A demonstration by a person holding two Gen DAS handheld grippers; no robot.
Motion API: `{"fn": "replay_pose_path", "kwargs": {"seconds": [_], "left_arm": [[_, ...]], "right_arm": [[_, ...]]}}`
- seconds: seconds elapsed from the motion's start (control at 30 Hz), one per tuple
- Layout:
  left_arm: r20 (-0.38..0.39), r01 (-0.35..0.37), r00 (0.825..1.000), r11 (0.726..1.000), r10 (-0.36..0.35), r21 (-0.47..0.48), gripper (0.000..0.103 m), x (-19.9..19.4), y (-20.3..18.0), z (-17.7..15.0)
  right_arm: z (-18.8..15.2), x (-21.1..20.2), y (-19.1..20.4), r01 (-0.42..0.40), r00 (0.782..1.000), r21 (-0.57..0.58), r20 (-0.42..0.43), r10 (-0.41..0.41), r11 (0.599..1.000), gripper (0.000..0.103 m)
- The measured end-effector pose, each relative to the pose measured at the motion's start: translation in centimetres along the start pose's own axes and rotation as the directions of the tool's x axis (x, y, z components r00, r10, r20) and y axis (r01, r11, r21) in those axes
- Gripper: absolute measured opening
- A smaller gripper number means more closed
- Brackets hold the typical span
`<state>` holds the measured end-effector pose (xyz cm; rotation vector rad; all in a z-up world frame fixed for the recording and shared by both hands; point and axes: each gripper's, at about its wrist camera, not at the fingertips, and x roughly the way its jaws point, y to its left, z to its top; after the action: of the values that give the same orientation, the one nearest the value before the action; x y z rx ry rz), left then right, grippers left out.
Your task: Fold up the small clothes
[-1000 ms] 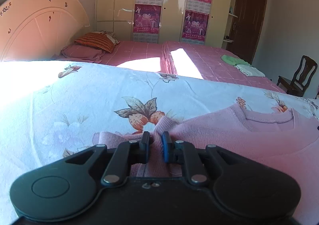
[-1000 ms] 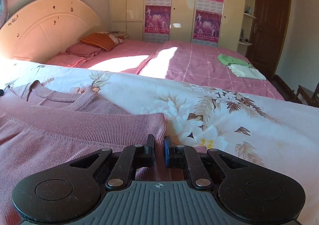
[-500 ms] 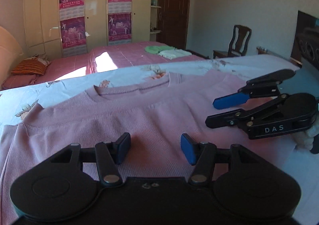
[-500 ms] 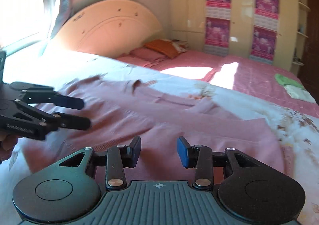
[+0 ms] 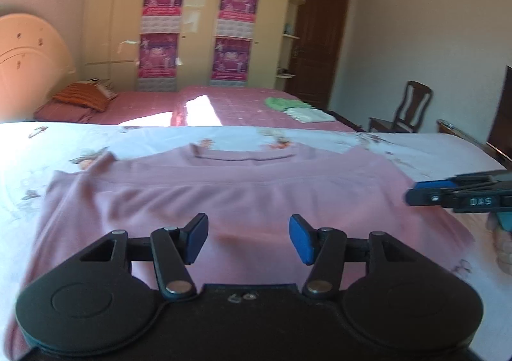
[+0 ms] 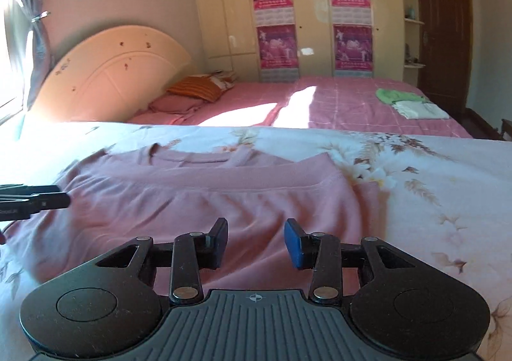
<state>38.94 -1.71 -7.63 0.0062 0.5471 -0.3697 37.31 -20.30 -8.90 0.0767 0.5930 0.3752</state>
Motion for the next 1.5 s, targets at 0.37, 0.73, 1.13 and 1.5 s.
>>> {"fn": "replay_pose_path", "kwargs": {"seconds": [0.37,0.73,1.13,1.5], "left_arm": [[-0.054,-0.101,0.993,0.992,0.105,0.075,0.063,0.1,-1.3,-2.5],[-0.129,-0.252,0.96,0.968,0.247,-0.021,0.057,-4.0,4.6,-3.4],[-0.145,-0.161,0.977,0.986,0.154,-0.038,0.067,-1.5,-2.1,-3.7],[-0.207,-0.303,0.937,0.95,0.283,-0.075,0.069,-4.7,4.8,-4.9]], "right_arm": [[-2.4,-0.1,2.5,0.087,0.99,-0.108,-0.097,-0.098,0.99,0.04],[-4.7,-2.7,1.2,0.21,0.967,-0.04,-0.136,-0.214,0.977,0.04],[-4.6,-1.0,7.6,0.154,0.978,-0.079,-0.133,-0.164,0.985,0.04],[-6.6,-4.3,1.1,0.289,0.94,-0.012,-0.185,-0.286,0.957,0.04]]}}
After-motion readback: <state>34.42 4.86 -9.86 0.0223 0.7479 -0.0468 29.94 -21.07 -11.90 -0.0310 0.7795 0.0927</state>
